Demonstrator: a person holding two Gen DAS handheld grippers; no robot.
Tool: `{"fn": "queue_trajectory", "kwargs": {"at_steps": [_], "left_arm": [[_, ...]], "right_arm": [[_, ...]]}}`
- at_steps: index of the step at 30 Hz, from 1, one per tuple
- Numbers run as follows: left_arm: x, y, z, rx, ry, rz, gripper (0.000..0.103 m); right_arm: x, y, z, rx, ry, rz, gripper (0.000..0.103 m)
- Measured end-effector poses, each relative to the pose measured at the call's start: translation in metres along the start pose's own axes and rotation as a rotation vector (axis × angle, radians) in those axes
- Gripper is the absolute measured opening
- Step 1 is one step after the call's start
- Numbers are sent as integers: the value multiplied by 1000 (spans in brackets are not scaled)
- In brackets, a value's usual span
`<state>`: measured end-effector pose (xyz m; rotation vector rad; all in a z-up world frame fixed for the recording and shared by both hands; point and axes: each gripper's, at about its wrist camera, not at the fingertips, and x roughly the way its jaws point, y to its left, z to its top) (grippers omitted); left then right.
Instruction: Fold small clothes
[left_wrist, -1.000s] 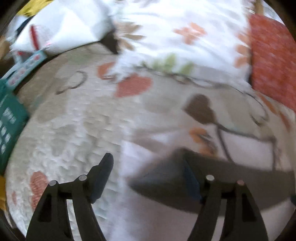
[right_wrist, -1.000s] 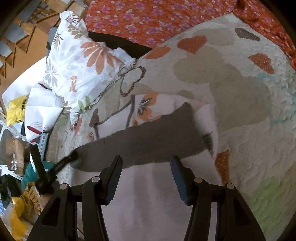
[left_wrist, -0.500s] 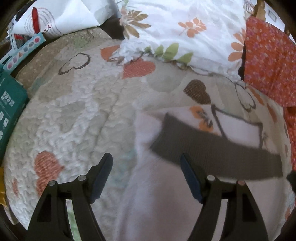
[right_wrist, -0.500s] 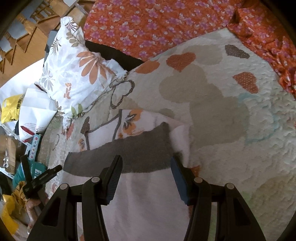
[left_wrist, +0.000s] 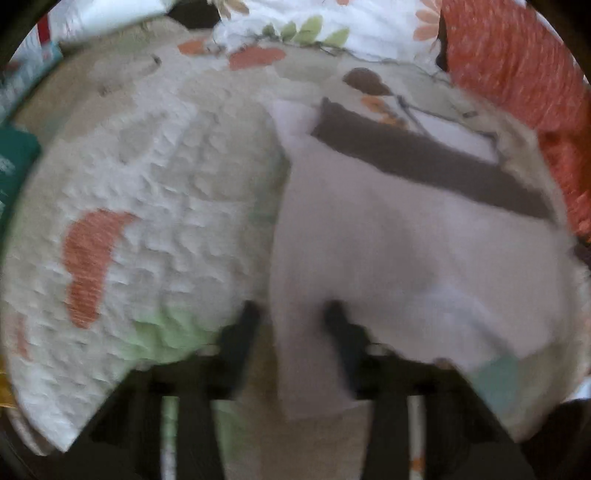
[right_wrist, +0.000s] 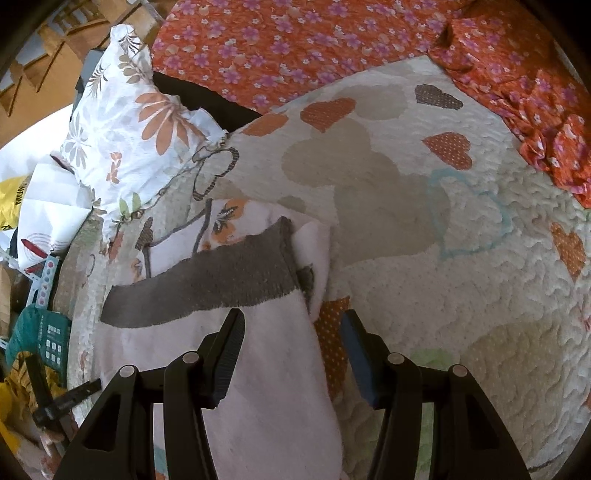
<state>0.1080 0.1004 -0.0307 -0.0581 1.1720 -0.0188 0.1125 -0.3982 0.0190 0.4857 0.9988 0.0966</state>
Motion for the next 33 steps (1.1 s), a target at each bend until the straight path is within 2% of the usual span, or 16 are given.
{"fn": "queue_trajectory", "kwargs": {"at_steps": [1, 2, 5, 6, 7, 10, 12, 14, 16, 20, 21, 22, 24, 25, 29, 33], "left_arm": [[-2, 1, 1, -15, -1, 10, 15], [-5, 5, 2, -36, -5, 30, 10], [-12, 14, 2, -45, -49, 204, 3], [-13, 17, 1, -41, -54, 233, 3], [-13, 21, 1, -54, -55, 219, 3], [-20, 36, -2, -154, -69, 88, 3], [-25, 38, -1, -183, -87, 65, 7], [-32, 32, -2, -192, -118, 53, 27], [-41, 25, -4, -195, -154, 39, 40], [-55, 6, -12, -164, -196, 30, 49], [-57, 2, -14, -153, -203, 32, 53], [-59, 0, -16, -148, -209, 33, 60], [-59, 0, -19, -145, -211, 41, 63], [-59, 3, -21, -149, -207, 46, 63], [-53, 20, -25, -191, -175, 44, 64], [-47, 42, -25, -282, -138, 23, 65]], "right_arm": [[0, 1, 0, -6, 0, -3, 59], [-1, 2, -1, -15, -1, -12, 59], [-4, 1, -4, -48, -6, -55, 59], [-6, -2, -6, -53, -7, -64, 59], [-8, -4, -7, -51, -6, -66, 59], [-15, -15, -13, -40, -3, -70, 59], [-18, -22, -17, -31, 12, -57, 59], [-19, -28, -26, -11, 39, -22, 59], [-18, -32, -36, 3, 73, 11, 59], [-10, -20, -52, -80, 126, 24, 59], [-7, -16, -53, -108, 132, -20, 59], [0, -15, -54, -147, 142, -137, 59], [6, -24, -53, -142, 133, -302, 59], [5, -31, -51, -104, 124, -345, 59], [-17, -36, -40, 38, 51, -224, 59], [-27, -4, -35, 7, -25, -132, 59]]}}
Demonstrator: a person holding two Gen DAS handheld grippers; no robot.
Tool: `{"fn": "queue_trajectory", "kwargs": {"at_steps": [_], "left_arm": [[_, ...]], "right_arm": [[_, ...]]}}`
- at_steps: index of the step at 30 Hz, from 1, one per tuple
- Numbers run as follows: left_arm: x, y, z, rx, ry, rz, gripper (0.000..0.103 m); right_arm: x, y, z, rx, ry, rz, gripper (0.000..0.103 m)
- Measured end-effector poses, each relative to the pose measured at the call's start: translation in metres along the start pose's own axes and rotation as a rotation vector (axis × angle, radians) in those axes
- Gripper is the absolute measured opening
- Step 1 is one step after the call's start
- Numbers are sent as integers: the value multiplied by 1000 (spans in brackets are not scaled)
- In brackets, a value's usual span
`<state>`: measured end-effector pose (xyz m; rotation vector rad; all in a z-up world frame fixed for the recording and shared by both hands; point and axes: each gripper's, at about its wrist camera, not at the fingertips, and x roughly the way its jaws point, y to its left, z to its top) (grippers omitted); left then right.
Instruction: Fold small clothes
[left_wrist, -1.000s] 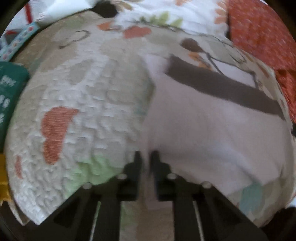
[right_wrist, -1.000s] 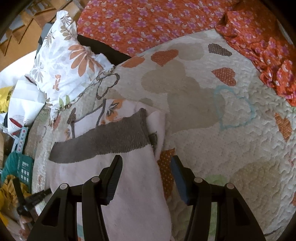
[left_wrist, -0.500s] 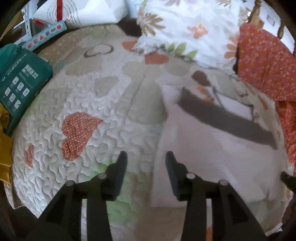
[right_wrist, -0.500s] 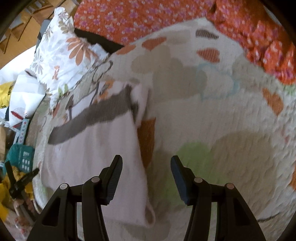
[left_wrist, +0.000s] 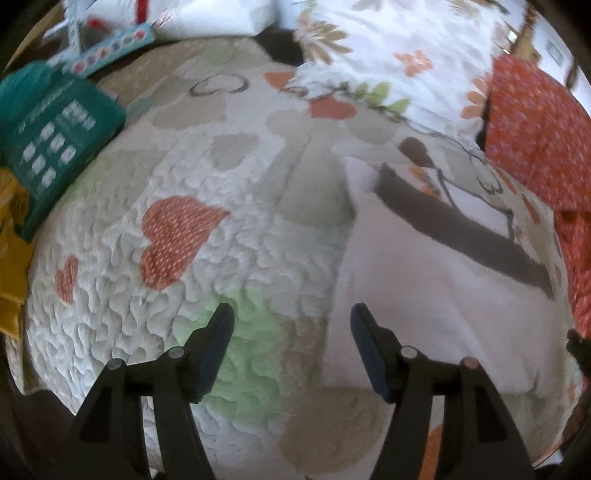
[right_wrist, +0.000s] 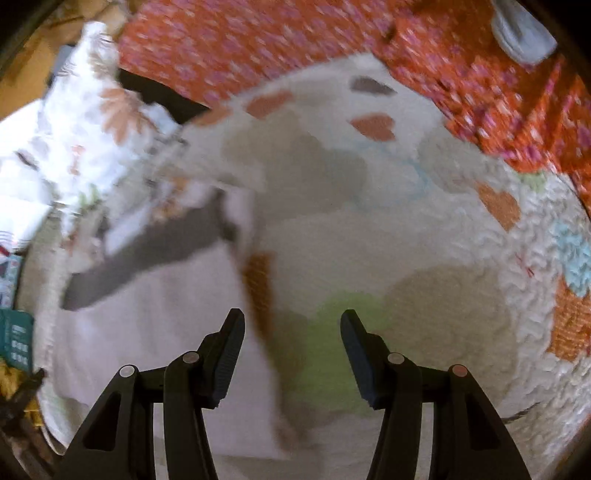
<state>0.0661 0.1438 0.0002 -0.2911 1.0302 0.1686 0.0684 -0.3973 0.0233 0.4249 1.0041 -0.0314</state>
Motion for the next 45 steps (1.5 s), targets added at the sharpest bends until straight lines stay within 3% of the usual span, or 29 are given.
{"fn": "queue_trajectory", "kwargs": {"at_steps": [3, 8, 12, 15, 20, 26, 31, 33, 35, 37, 40, 45], "left_arm": [[0, 13, 7, -81, 16, -40, 65], [-14, 29, 19, -153, -33, -39, 71], [-21, 43, 29, -192, -41, -53, 71], [-26, 58, 39, -238, -42, -90, 72], [-41, 76, 48, -293, -87, -100, 74], [-48, 99, 52, -366, -103, -126, 75], [-47, 108, 51, -402, -105, -129, 75], [-45, 108, 49, -404, -98, -131, 75], [-44, 106, 48, -400, -95, -133, 75], [-44, 101, 48, -387, -95, -127, 75], [-41, 86, 47, -353, -88, -129, 75], [-28, 44, 43, -289, -33, -194, 75]], "right_arm": [[5, 44, -6, -99, 11, 76, 59], [20, 136, -39, -353, 52, 174, 59], [27, 208, -94, -575, 81, 253, 59], [37, 247, -129, -699, 81, 265, 59], [61, 311, -180, -878, 31, 197, 59], [78, 359, -198, -991, -75, 67, 60], [100, 391, -179, -955, -95, -23, 55], [107, 393, -167, -889, -51, 6, 22], [106, 388, -155, -821, -23, 27, 13], [99, 373, -134, -712, 19, 112, 10], [73, 338, -100, -552, 14, 206, 9], [16, 250, -42, -330, -64, 260, 9]]}}
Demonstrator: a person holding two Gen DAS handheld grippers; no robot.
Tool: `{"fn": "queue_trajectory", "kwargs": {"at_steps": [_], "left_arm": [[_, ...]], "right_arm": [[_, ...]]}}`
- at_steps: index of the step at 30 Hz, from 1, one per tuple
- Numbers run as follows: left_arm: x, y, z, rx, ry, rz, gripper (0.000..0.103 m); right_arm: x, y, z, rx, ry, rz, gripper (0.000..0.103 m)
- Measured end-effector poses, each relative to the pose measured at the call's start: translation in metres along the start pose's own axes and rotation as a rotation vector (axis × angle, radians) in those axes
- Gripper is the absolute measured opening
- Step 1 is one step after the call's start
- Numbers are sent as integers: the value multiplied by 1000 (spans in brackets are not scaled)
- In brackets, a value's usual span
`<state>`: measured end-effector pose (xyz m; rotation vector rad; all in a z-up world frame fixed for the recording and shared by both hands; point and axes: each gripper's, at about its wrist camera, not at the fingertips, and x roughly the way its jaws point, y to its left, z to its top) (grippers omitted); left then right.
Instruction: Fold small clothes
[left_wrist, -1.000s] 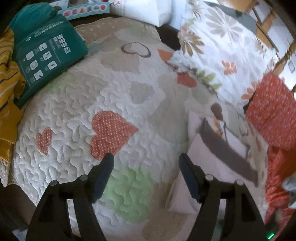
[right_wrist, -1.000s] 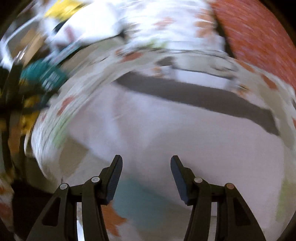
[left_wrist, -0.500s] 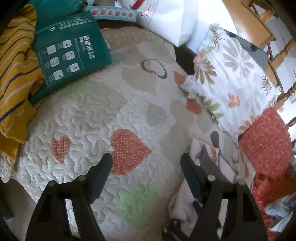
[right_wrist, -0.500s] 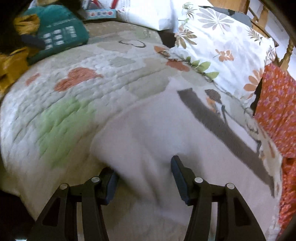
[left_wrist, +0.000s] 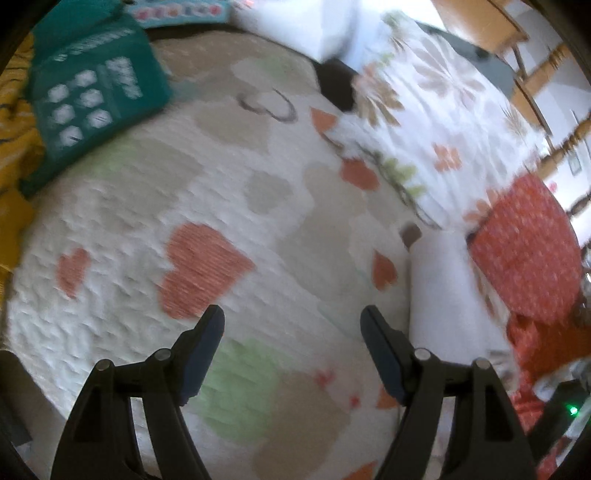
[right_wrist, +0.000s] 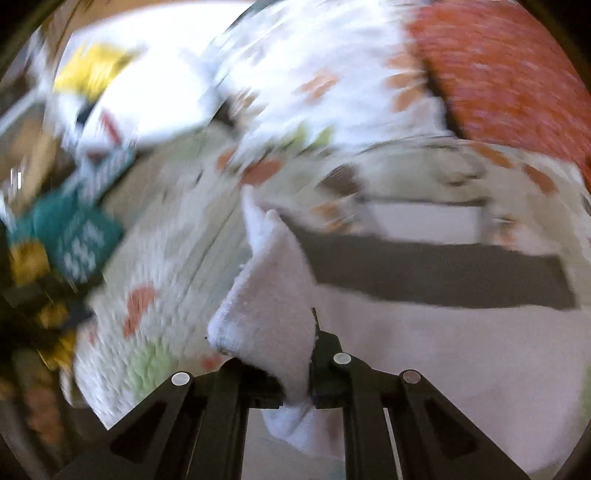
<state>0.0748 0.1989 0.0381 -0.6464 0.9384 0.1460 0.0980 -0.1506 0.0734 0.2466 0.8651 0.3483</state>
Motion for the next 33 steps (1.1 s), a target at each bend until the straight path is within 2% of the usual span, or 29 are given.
{"fn": "queue_trajectory", "kwargs": {"at_steps": [2, 5, 8, 9, 11, 13, 17, 20, 24, 27, 29, 32, 33], "left_arm": [[11, -16, -9, 24, 42, -44, 75], [32, -49, -27, 83, 125, -109, 75], [51, -85, -52, 183, 182, -122, 75], [56, -97, -61, 220, 192, -117, 75], [66, -118, -78, 283, 209, -113, 75], [76, -138, -96, 341, 238, -117, 75], [87, -169, -125, 430, 289, -167, 75], [94, -191, -148, 526, 307, -186, 75], [114, -210, -192, 667, 391, -109, 75], [105, -224, -208, 799, 322, -59, 76], [96, -229, -208, 835, 343, -92, 76], [82, -226, -197, 803, 427, -206, 76], [77, -225, -193, 791, 446, -244, 76]], "right_arm": [[-31, -43, 1, 75, -34, -18, 9], [-59, -103, -20, 170, -39, -85, 9], [-58, -150, -48, 235, 25, -170, 9], [-56, -164, -57, 271, 51, -178, 9], [-48, -186, -69, 332, 103, -134, 9], [-43, -191, -70, 345, 141, -110, 10], [-58, -185, -60, 287, 156, -135, 16], [-72, -196, -54, 313, 140, -125, 22], [-79, -201, -36, 313, 88, -130, 29], [-70, -207, -19, 317, 81, -126, 32], [-60, -211, -9, 312, 70, -122, 38], [-53, -221, -1, 327, 51, -155, 39], [-53, -228, 0, 357, 42, -143, 40]]}}
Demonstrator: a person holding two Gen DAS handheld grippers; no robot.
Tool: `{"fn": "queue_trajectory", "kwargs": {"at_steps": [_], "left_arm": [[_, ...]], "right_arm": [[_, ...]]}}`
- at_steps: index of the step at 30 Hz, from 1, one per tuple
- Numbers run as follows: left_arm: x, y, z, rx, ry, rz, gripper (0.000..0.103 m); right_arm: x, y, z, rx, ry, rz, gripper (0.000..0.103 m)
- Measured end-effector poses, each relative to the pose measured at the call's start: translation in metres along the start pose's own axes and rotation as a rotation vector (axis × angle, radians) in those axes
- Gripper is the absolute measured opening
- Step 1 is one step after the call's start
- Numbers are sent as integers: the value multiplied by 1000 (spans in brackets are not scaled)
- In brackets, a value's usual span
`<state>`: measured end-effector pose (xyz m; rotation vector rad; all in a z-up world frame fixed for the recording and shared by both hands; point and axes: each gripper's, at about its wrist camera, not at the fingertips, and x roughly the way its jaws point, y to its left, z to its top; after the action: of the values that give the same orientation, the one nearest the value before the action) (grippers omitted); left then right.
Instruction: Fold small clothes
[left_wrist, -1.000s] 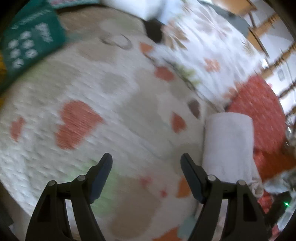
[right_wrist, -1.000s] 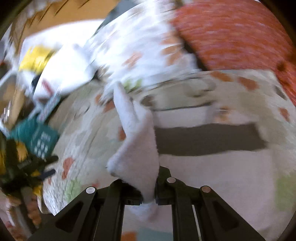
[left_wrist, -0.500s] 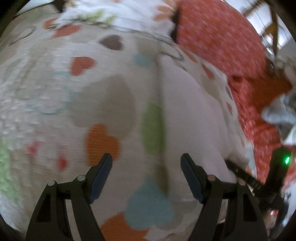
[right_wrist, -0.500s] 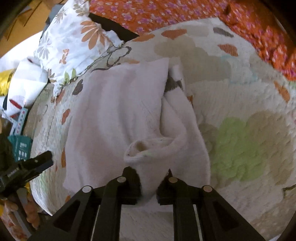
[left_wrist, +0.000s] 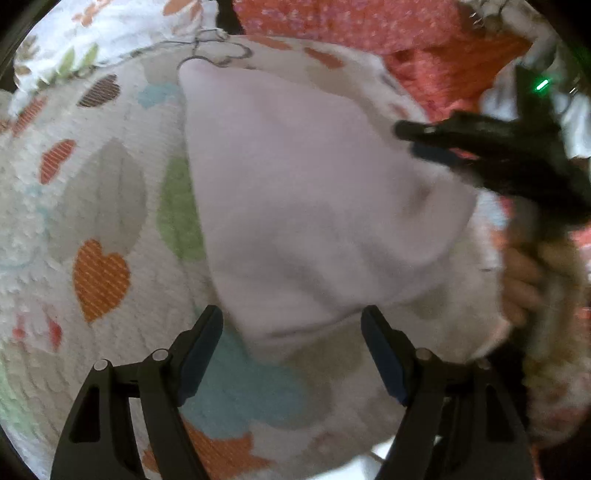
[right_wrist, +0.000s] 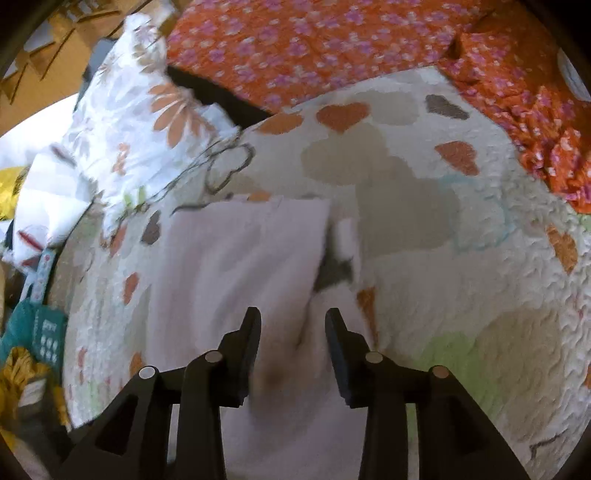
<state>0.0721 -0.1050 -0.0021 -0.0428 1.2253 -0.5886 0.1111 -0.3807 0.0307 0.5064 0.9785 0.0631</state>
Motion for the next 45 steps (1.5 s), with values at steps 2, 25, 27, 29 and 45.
{"fn": "queue_trajectory", "kwargs": {"at_steps": [2, 25, 27, 29, 45], "left_arm": [[-11, 4, -1, 6, -12, -34, 76], [7, 38, 27, -268, -108, 38, 77], [13, 34, 30, -270, -108, 4, 77], [14, 34, 37, -290, -129, -27, 80], [20, 15, 81, -320, -206, -82, 32]], "right_arm": [[0, -12, 5, 67, 13, 28, 40], [17, -8, -35, -123, 112, -139, 15], [3, -17, -29, -80, 79, -39, 17], [-10, -28, -22, -30, 41, 26, 27], [30, -28, 9, 105, 36, 339, 21]]}}
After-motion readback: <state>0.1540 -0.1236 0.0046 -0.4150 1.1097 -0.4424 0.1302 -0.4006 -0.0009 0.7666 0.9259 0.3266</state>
